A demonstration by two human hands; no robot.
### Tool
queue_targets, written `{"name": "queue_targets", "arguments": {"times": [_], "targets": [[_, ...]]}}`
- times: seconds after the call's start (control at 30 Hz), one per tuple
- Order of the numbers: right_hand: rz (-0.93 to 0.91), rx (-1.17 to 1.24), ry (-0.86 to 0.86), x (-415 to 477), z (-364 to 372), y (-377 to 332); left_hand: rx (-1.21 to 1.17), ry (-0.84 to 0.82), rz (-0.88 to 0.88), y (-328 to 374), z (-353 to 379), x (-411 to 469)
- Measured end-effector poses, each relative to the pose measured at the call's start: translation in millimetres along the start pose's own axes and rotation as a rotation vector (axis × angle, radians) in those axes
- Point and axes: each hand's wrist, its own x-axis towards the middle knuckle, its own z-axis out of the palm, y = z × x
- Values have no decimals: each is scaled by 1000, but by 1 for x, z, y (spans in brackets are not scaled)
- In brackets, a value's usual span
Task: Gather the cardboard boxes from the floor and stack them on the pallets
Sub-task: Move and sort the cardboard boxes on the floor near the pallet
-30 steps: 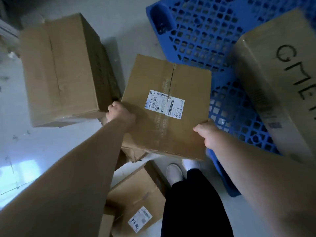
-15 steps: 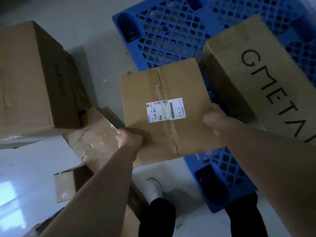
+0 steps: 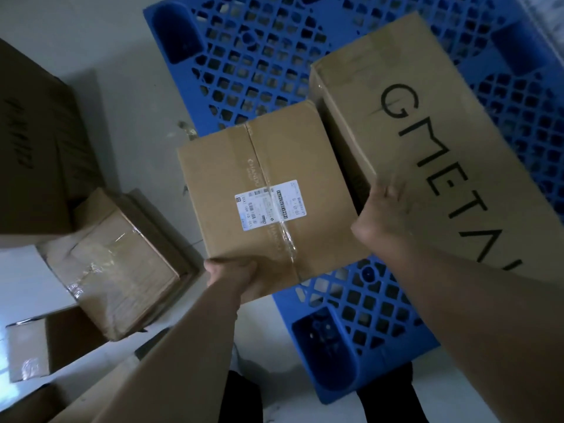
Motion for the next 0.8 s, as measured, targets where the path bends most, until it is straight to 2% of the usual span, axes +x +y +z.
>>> {"name": "queue_targets", "arguments": {"times": [0.07, 0.27, 0.5, 0.67, 0.8], "targets": [[59, 1, -76, 5, 1, 9, -41, -19, -21, -1, 9, -2], [-12, 17, -201, 13, 3, 23, -40, -50, 4, 17, 37, -16], [-76, -30, -225, 18, -3, 27, -33, -5, 24, 33, 41, -17], [-64, 2, -197, 7, -2, 19, 16, -2, 132, 23, 37, -11], [-86, 37, -172, -17, 2, 3, 25, -67, 68, 10, 21, -25]]}}
